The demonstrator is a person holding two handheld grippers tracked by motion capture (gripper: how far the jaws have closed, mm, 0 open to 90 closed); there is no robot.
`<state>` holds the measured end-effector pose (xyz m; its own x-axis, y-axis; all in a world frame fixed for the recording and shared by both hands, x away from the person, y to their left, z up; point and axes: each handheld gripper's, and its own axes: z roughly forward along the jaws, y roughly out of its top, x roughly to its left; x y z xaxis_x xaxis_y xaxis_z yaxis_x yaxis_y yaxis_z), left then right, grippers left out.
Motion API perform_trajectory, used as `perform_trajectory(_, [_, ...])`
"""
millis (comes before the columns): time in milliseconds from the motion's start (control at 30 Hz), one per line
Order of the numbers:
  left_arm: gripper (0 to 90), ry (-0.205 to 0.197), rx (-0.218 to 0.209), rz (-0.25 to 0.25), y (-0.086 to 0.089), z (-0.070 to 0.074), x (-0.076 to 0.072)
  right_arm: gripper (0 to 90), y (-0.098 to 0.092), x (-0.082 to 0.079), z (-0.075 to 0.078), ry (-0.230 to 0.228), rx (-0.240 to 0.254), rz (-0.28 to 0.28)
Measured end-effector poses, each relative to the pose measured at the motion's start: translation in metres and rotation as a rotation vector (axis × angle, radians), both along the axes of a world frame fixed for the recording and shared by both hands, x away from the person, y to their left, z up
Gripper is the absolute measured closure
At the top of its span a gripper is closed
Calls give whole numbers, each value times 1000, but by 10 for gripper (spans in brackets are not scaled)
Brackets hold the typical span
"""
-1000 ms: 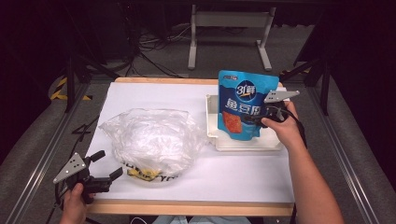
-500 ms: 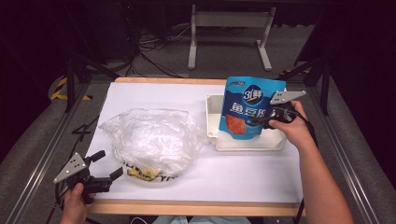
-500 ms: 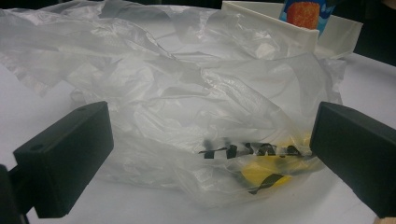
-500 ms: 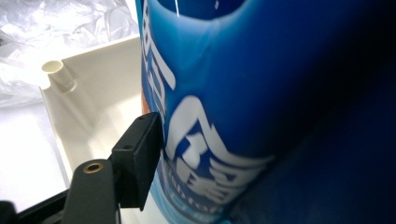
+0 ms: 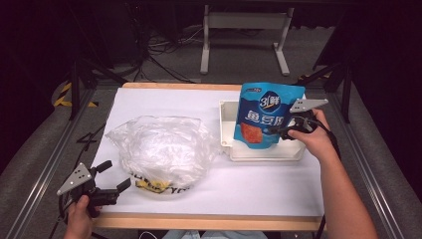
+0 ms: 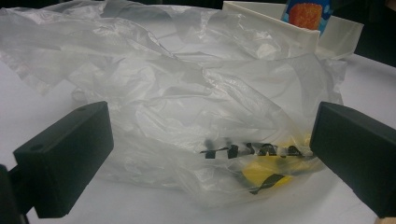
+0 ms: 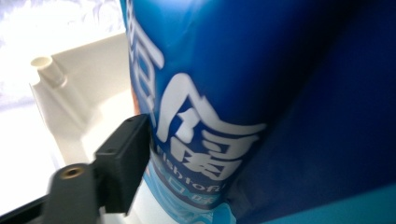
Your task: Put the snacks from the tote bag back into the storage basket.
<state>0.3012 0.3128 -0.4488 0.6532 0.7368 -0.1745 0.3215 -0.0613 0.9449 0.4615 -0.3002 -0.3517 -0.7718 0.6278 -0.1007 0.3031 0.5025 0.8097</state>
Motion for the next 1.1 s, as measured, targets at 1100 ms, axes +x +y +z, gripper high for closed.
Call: perform_trajectory(1100, [3, 1, 14, -2, -2, 0, 0, 48, -34, -93, 34, -113, 224, -168])
